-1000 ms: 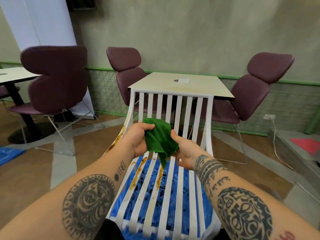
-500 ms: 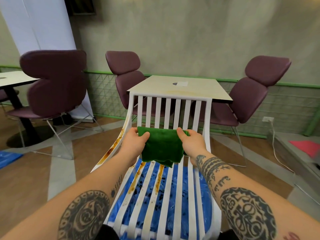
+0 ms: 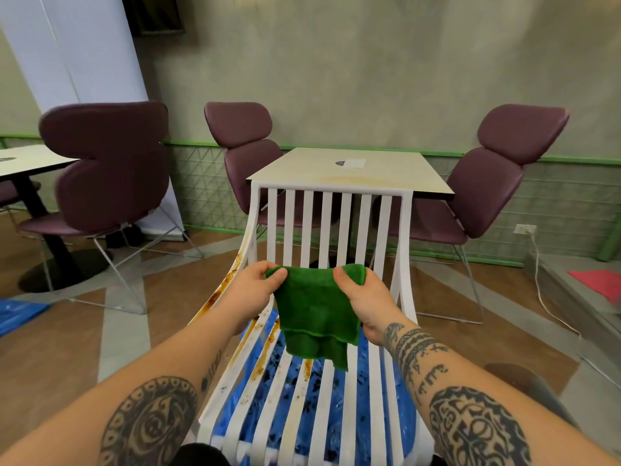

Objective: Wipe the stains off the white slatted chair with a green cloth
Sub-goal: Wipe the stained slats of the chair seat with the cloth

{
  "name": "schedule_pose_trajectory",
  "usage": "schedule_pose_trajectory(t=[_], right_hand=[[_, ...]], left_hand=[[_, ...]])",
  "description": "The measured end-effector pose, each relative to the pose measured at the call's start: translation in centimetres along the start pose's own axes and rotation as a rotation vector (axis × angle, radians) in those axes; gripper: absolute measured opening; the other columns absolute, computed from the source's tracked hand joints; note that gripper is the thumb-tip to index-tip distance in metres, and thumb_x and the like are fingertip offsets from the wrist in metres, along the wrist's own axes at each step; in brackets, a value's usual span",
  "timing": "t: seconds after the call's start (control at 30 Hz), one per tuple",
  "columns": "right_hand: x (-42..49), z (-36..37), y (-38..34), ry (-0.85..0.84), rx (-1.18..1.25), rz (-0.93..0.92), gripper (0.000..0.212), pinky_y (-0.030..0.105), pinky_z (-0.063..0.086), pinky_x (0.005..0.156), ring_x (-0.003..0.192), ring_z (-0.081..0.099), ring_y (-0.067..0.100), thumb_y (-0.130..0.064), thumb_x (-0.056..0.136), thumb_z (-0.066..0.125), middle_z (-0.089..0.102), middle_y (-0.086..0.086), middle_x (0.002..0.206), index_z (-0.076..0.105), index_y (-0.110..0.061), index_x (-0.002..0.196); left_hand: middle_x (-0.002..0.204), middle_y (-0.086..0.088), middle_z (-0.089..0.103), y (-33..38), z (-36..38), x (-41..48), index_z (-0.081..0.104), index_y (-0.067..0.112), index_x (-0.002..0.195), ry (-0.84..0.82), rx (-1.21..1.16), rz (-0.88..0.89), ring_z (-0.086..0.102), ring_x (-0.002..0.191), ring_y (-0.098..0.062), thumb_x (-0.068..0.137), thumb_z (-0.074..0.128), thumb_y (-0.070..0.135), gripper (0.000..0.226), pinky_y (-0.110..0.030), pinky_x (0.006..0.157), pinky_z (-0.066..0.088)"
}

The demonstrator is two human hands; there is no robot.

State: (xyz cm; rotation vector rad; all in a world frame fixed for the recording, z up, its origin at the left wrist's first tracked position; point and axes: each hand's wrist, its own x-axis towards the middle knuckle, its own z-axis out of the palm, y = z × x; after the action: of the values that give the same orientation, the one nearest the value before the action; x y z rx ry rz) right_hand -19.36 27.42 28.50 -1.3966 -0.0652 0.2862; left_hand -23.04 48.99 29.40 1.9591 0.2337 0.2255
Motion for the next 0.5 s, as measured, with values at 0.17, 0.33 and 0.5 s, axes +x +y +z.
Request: schedule_pose_trajectory(t=[0.17,0.33,0.5], right_hand=[[0.8,-0.3,0.0,-0.032,0.031,-0.025,0.027,0.052,0.061,0.085,0.098,0.074,0.031,-0.005,0.089,0.074,0.074,0.013,0.110,0.065,-0.011,0.114],[3.1,0.2,1.3,0.111,-0.093,-0.090,0.015,0.045,0.062,0.082,0.094,0.074,0.025,-0.020,0.092,0.073,0.075,0.007,0.105,0.068,-0.016,0.106],[4.6,1.9,3.7,-0.024,-0.285,-0.081,0.033,0.040,0.059,0.087,0.097,0.072,0.016,-0.053,0.099,0.055,0.076,-0.004,0.103,0.071,-0.027,0.112]], left_hand=[[0.110,-0.007,0.070,-0.3,0.9,0.9,0.063,0.017,0.110,0.003,-0.311,-0.120,0.067,0.104,-0.026,0.100,0.060,0.037,0.022,-0.043,0.086,0.058],[0.101,-0.011,0.077,-0.6,2.9,2.3,0.067,0.013,0.111,0.103,-0.466,-0.312,0.076,0.089,-0.030,0.095,0.068,0.034,0.026,-0.050,0.076,0.063],[0.098,-0.016,0.078,0.4,5.6,3.3,0.064,0.006,0.116,-0.027,-0.598,-0.460,0.076,0.089,-0.033,0.103,0.051,0.043,0.042,-0.050,0.075,0.063]])
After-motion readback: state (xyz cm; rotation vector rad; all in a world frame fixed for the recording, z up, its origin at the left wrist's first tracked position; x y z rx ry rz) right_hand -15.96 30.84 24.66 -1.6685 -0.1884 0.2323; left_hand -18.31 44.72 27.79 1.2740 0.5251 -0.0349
